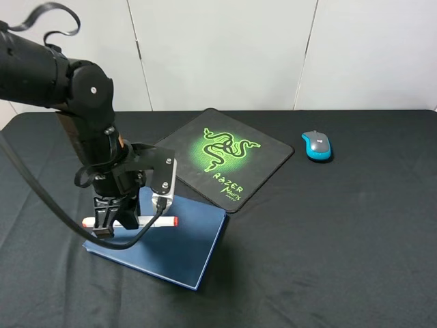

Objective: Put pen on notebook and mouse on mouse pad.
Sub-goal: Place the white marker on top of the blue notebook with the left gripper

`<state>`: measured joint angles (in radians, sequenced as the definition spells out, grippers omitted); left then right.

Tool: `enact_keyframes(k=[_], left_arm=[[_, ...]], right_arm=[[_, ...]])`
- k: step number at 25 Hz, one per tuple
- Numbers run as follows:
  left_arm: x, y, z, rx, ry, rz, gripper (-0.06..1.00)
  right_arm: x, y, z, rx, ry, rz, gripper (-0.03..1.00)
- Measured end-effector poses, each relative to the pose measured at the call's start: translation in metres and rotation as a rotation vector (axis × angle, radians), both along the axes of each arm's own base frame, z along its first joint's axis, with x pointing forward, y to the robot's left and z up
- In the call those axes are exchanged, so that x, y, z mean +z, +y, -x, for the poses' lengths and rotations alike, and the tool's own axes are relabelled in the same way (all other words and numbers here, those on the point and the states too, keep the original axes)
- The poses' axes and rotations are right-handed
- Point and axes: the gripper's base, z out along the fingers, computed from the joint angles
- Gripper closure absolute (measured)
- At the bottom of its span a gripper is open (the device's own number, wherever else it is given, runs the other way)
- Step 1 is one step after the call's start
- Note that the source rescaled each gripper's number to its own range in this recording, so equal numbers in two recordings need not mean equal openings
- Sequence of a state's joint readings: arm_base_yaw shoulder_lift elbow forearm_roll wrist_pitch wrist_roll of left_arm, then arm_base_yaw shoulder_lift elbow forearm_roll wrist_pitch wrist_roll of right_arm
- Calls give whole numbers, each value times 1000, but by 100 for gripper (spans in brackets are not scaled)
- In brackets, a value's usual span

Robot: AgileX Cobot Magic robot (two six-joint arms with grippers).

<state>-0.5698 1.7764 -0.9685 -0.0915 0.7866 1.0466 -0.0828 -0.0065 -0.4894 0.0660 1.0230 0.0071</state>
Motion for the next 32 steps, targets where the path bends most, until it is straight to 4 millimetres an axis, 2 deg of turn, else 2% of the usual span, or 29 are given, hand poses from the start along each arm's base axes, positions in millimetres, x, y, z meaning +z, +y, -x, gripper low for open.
enact_keyframes(k=[7, 17, 19, 21, 23, 24, 27, 32], left_arm=[[-16, -5, -4, -5, 9, 17, 94], [-17, -7, -6, -8, -12, 40, 92], [-17, -8, -7, -8, -16, 42, 81], [-17, -8, -7, -8, -16, 42, 58], [-17, -8, -7, -6, -14, 45, 25], [-17, -8, -7, -6, -14, 45, 13], [-17, -8, -7, -5, -15, 46, -1], [-17, -8, -7, -4, -21, 49, -5]], right_arm=[[0, 0, 0, 0, 0, 0, -3], [0, 0, 0, 0, 0, 0, -3], [0, 0, 0, 0, 0, 0, -3], [0, 0, 0, 0, 0, 0, -3], [0, 0, 0, 0, 0, 0, -3], [0, 0, 0, 0, 0, 0, -3], [0, 0, 0, 0, 0, 0, -3], [0, 0, 0, 0, 0, 0, -3]])
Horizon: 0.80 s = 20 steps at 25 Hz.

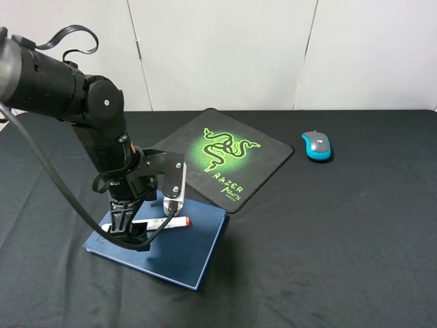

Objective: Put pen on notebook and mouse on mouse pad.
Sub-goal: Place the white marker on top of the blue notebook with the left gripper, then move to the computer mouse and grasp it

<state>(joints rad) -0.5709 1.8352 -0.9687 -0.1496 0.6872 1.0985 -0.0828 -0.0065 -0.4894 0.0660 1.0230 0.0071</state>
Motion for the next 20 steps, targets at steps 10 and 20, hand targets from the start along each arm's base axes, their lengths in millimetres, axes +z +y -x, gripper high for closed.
enact_keyframes(k=[10, 20], left_arm=[[9, 0, 1, 46, -13, 16, -5], [74, 9, 5, 239, -101, 47, -5]], right_arm=[[0, 0, 0, 0, 0, 0, -3], [0, 0, 0, 0, 0, 0, -3]])
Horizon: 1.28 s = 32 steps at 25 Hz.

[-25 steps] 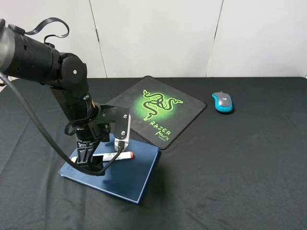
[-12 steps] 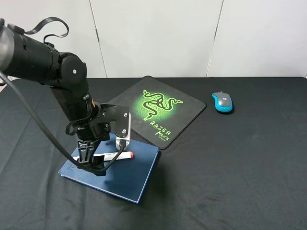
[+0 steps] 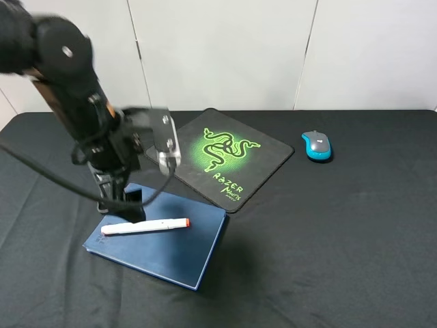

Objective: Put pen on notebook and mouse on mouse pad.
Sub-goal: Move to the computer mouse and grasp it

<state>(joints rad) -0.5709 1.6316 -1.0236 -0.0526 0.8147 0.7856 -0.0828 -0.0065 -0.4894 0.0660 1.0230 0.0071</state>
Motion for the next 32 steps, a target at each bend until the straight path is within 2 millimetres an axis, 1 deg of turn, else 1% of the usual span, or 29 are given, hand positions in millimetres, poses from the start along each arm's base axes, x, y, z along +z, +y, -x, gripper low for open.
enact_keyframes(k=[5, 6, 7, 12, 14, 19, 25, 29, 31, 32], left_arm=[[41, 11, 16, 78, -64, 58, -5], [41, 11, 16, 78, -64, 58, -5], [56, 16, 24, 102, -82, 80, -5], [95, 34, 51, 154, -138, 144, -5], [107, 40, 61, 180, -154, 169, -5], [136, 61, 94, 240, -194, 235, -5], [160, 88, 137, 302, -218, 297, -5], [173, 103, 159, 343, -278, 376, -5], [175, 112, 172, 365, -307, 413, -5], [173, 116, 179, 376, -315, 425, -5]], right_arm=[[0, 0, 0, 0, 0, 0, -3], [0, 0, 0, 0, 0, 0, -3], [0, 0, 0, 0, 0, 0, -3], [0, 0, 0, 0, 0, 0, -3], [0, 0, 0, 0, 0, 0, -3], [0, 0, 0, 0, 0, 0, -3], [0, 0, 0, 0, 0, 0, -3], [0, 0, 0, 0, 0, 0, -3], [0, 0, 0, 0, 0, 0, -3], [0, 0, 0, 0, 0, 0, -3]])
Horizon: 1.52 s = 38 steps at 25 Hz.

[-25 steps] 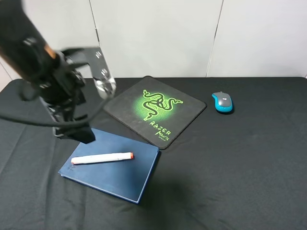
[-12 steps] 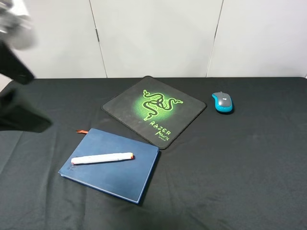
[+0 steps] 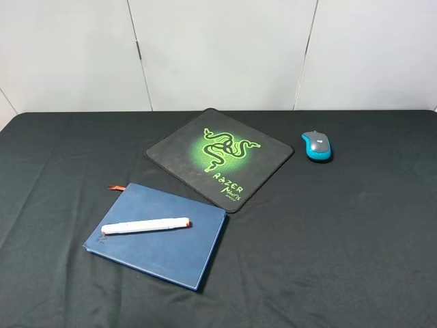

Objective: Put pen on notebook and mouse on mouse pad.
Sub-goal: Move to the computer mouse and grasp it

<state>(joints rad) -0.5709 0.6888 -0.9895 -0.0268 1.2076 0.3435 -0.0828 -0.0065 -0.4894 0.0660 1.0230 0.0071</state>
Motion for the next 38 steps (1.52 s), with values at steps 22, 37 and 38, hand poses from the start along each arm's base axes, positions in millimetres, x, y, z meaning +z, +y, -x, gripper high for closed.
enact_keyframes(k=[22, 37, 38], left_arm=[[-87, 43, 52, 474, 39, 188, -5], [-110, 51, 80, 701, -239, 311, -5], [-110, 51, 80, 705, -239, 311, -5]], right_arm=[[0, 0, 0, 0, 0, 0, -3], [0, 0, 0, 0, 0, 0, -3], [0, 0, 0, 0, 0, 0, -3]])
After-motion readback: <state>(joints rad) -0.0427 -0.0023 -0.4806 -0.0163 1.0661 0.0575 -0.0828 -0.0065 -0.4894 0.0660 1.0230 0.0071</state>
